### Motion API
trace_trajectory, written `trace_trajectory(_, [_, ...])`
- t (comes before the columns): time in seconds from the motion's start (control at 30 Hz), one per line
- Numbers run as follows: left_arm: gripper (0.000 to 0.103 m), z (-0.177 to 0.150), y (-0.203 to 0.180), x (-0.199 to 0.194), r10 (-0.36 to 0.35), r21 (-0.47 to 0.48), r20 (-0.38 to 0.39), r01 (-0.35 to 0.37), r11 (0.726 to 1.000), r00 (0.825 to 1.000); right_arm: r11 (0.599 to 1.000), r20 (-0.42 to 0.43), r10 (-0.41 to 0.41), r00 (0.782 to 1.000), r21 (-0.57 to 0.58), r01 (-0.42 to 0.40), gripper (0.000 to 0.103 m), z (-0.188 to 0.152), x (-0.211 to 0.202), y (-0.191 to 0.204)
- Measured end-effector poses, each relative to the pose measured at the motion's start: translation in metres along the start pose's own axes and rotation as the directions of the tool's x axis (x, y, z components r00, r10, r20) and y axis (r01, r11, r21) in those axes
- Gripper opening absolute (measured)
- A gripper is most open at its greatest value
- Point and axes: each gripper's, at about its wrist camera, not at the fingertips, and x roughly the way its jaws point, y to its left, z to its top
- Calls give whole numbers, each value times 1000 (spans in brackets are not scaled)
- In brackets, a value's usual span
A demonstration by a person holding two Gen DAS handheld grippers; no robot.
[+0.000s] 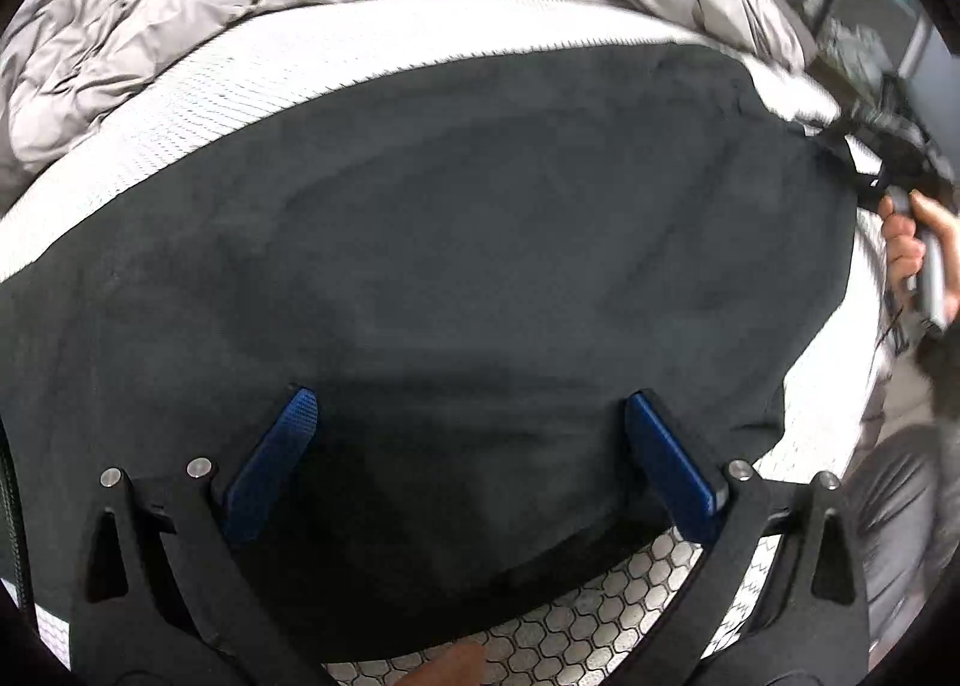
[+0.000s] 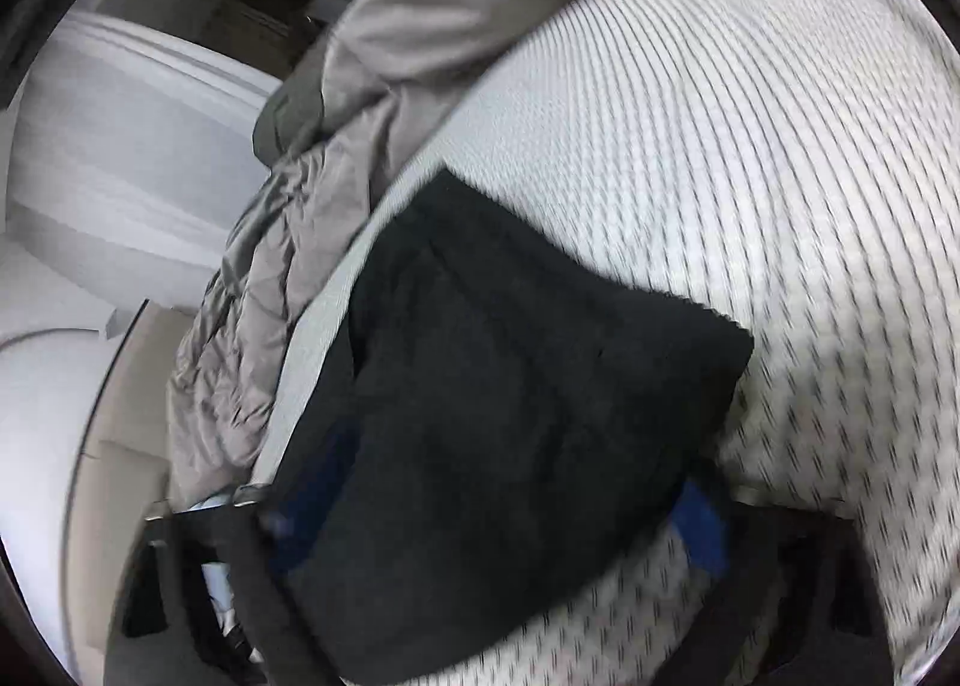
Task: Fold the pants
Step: 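Grasp the pants edge with the right tool and fold it over, then grasp the black pants waistband with the left tool and lift it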
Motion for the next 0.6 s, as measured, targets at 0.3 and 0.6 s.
trace_trajectory(0.3, [102,17,78,-68,-2,-256,259,70,964,966,923,66,133,989,-371,-100,26,-24,-4,140])
trace_trajectory(0.6, [102,-3,151,-77,8,-417,253,101,903,968,475,-498,7,867,-762,-441,81,-192,67,265])
